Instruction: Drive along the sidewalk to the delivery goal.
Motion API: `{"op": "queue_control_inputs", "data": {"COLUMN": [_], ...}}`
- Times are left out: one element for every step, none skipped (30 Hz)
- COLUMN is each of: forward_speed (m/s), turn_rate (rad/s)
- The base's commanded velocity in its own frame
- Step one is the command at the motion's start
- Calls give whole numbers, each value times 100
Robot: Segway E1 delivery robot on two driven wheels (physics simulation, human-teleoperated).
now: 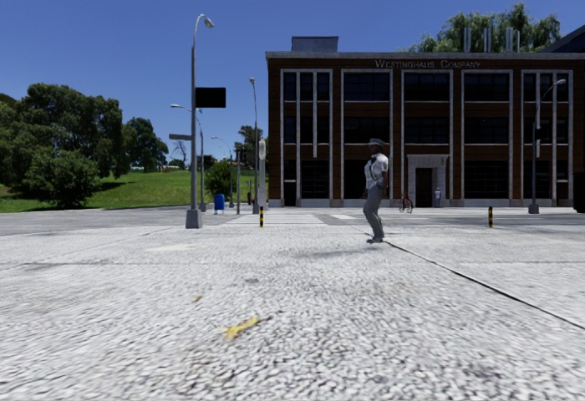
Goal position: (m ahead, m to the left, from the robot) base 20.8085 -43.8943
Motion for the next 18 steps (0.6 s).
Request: {"op": "queue_control_inputs", "data": {"forward_speed": [0, 0, 0, 0, 0, 0, 0, 0, 0, 0, 0, 0, 0, 0, 0, 0, 0, 0], "turn_rate": [0, 0, 0, 0, 0, 0, 0, 0, 0, 0, 0, 0, 0, 0, 0, 0, 0, 0]}}
